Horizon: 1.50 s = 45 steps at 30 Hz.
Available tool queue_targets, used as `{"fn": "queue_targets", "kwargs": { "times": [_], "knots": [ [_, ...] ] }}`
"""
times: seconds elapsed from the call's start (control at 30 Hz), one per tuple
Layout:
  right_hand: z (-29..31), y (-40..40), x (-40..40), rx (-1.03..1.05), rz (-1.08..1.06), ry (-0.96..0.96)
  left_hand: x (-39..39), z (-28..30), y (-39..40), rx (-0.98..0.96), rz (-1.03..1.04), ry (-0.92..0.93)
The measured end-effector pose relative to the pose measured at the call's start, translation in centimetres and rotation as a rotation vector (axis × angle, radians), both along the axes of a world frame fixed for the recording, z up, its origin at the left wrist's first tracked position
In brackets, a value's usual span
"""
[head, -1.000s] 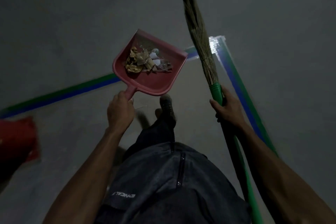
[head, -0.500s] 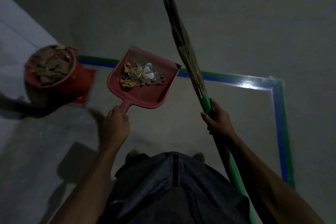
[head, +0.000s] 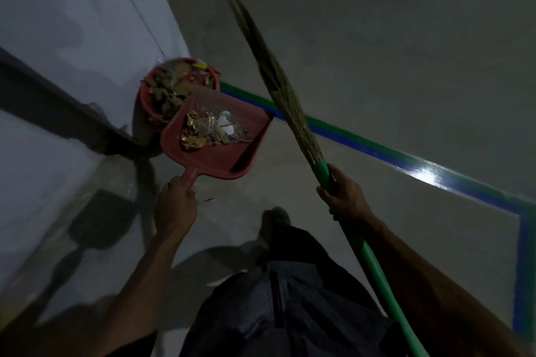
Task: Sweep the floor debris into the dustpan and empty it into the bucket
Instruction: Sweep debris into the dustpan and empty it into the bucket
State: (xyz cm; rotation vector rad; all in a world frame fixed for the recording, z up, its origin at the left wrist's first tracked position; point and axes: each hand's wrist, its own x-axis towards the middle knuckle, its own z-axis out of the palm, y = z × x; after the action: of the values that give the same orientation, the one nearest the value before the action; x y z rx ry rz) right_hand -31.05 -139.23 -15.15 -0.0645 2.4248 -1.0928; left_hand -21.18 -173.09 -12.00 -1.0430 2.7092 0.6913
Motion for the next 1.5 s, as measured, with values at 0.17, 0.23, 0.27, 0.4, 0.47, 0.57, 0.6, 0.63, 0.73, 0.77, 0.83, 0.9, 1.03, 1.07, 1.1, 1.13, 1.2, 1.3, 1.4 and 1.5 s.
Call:
{"fn": "queue_targets", "kwargs": {
  "times": [0.17,0.23,0.27,0.4,0.47,0.57,0.6,0.63,0.73,0.77,0.83,0.9,1.03,1.07,1.1,1.13,1.2,1.3,1.4,1.5],
  "knots": [
    [-1.6,-7.4,-5.5,-0.009,0.096,-0.011,-3.1,-1.5,-6.6,-0.002,0.083,-0.018],
    [-2.6,-10.3,-8.2,-0.005,0.107,-0.026,-5.0,-2.3,-9.3,0.014,0.104,-0.026],
    [-2.9,-11.7,-9.6,-0.012,0.112,-0.034,-6.1,-2.6,-10.6,0.026,0.109,-0.026],
    [-3.8,-16.8,-15.1,-0.005,0.118,-0.055,-10.6,-3.4,-15.3,0.038,0.141,-0.070],
    [-3.9,-19.5,-18.0,-0.006,0.110,-0.088,-13.1,-3.6,-17.7,0.026,0.124,-0.100],
    [-3.2,-22.9,-21.4,0.028,0.124,-0.110,-16.4,-3.7,-20.8,0.004,0.096,-0.134],
    [-2.9,-23.9,-22.3,0.039,0.131,-0.119,-17.4,-3.7,-21.9,0.002,0.078,-0.154],
    [-2.6,-24.8,-22.9,0.048,0.143,-0.125,-18.3,-3.8,-23.0,-0.003,0.055,-0.169],
    [-2.1,-27.5,-23.8,0.081,0.186,-0.159,-20.7,-4.1,-26.6,-0.026,-0.010,-0.232],
    [-2.1,-28.4,-23.8,0.099,0.193,-0.170,-21.6,-4.3,-27.9,-0.036,-0.037,-0.250],
    [-2.3,-30.3,-23.2,0.122,0.190,-0.207,-23.2,-4.8,-30.5,-0.039,-0.093,-0.266],
    [-2.8,-32.5,-22.4,0.118,0.186,-0.224,-24.7,-5.5,-33.2,-0.038,-0.157,-0.271],
    [-3.3,-37.1,-20.6,0.122,0.175,-0.225,-28.4,-7.0,-38.8,-0.029,-0.305,-0.311],
    [-3.3,-38.2,-20.1,0.122,0.181,-0.220,-29.3,-7.1,-40.2,-0.041,-0.379,-0.330],
    [-3.2,-39.4,-19.6,0.121,0.184,-0.218,-30.1,-7.2,-41.5,-0.053,-0.459,-0.346],
    [-3.0,-40.5,-19.2,0.118,0.178,-0.217,-30.9,-7.2,-42.7,-0.063,-0.532,-0.361],
    [-2.7,-42.5,-18.7,0.114,0.176,-0.211,-32.2,-7.1,-44.6,-0.062,-0.600,-0.355],
    [-2.1,-44.8,-18.1,0.114,0.183,-0.231,-34.0,-7.1,-46.8,-0.052,-0.643,-0.324],
    [-1.8,-45.7,-18.1,0.100,0.218,-0.255,-36.0,-7.1,-48.0,-0.077,-0.716,-0.384],
    [-1.9,-46.0,-18.1,0.106,0.257,-0.310,-37.5,-7.2,-48.2,-0.126,-0.764,-0.432]
  ]
}}
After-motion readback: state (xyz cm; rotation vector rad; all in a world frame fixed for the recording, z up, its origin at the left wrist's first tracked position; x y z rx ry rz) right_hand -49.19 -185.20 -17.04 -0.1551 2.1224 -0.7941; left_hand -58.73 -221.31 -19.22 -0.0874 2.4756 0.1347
